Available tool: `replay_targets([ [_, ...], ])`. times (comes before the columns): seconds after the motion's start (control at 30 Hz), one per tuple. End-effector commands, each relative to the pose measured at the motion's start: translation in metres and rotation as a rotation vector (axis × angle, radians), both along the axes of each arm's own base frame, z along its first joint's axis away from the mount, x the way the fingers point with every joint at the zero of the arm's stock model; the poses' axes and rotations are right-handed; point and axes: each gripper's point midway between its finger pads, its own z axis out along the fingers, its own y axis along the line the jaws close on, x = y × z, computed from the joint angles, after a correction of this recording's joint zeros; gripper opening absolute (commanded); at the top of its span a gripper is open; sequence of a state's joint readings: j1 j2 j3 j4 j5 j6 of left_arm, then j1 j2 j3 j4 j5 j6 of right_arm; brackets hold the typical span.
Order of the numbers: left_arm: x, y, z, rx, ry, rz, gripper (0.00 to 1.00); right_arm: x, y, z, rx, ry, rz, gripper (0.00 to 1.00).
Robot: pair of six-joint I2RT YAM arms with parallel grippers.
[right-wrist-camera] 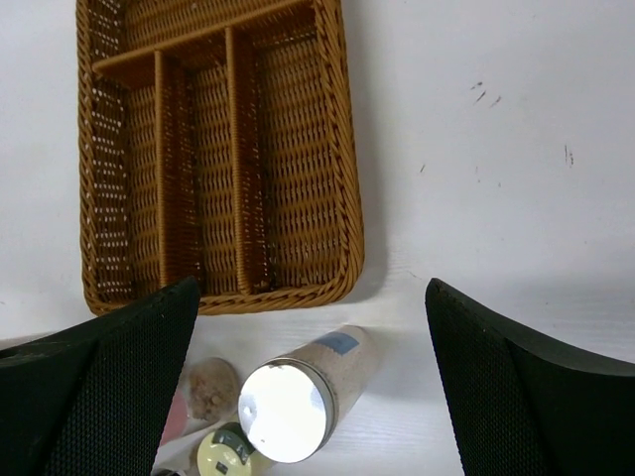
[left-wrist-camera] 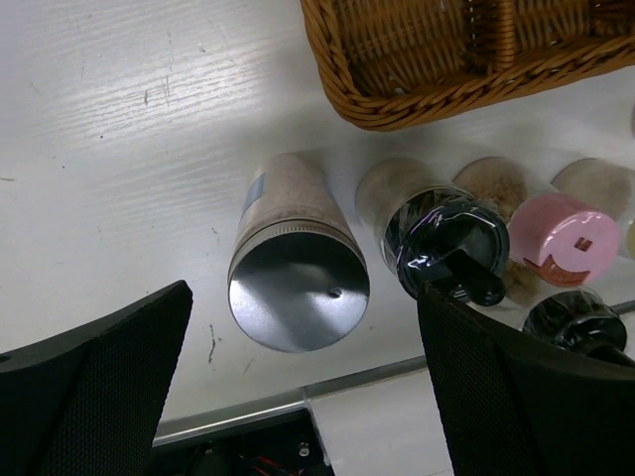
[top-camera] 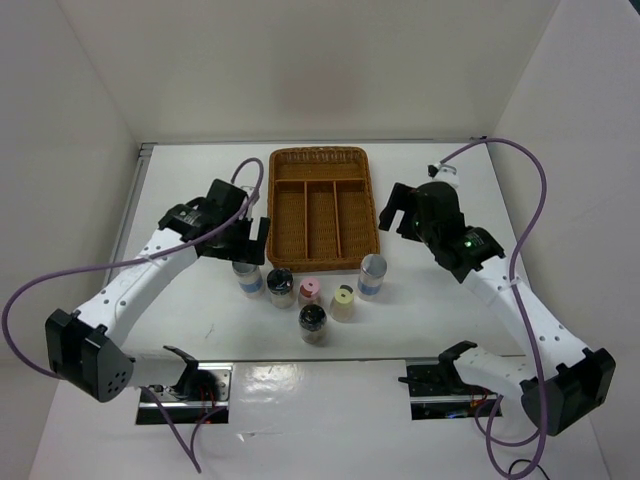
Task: Organize the condiment bottles
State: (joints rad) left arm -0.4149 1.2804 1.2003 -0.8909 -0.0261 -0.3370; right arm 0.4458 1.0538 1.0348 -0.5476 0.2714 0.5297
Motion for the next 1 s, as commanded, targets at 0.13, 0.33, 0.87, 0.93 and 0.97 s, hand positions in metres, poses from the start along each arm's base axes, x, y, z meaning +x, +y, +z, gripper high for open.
replay_targets([
  [0.13, 0.01, 0.009, 0.001, 0.131, -0.048, 0.106, 1.0, 0.003, 0.011, -0.006, 0.008, 0.026, 0.036, 0.98],
  [0.33, 0.007, 0.012, -0.01, 0.158, -0.03, 0.123, 1.0, 0.004, 0.012, -0.009, 0.003, 0.036, 0.036, 0.98],
  [0.87, 0.001, 0.007, -0.04, 0.16, 0.045, 0.098, 0.93, 0.007, 0.014, -0.019, -0.002, 0.065, 0.031, 0.98],
  [0.93, 0.003, 0.006, -0.039, 0.155, 0.037, 0.099, 0.92, 0.007, 0.014, -0.019, -0.002, 0.065, 0.031, 0.98],
  [0.97, 0.003, 0.006, -0.041, 0.164, 0.044, 0.09, 0.92, 0.007, 0.014, -0.019, -0.002, 0.065, 0.031, 0.98],
])
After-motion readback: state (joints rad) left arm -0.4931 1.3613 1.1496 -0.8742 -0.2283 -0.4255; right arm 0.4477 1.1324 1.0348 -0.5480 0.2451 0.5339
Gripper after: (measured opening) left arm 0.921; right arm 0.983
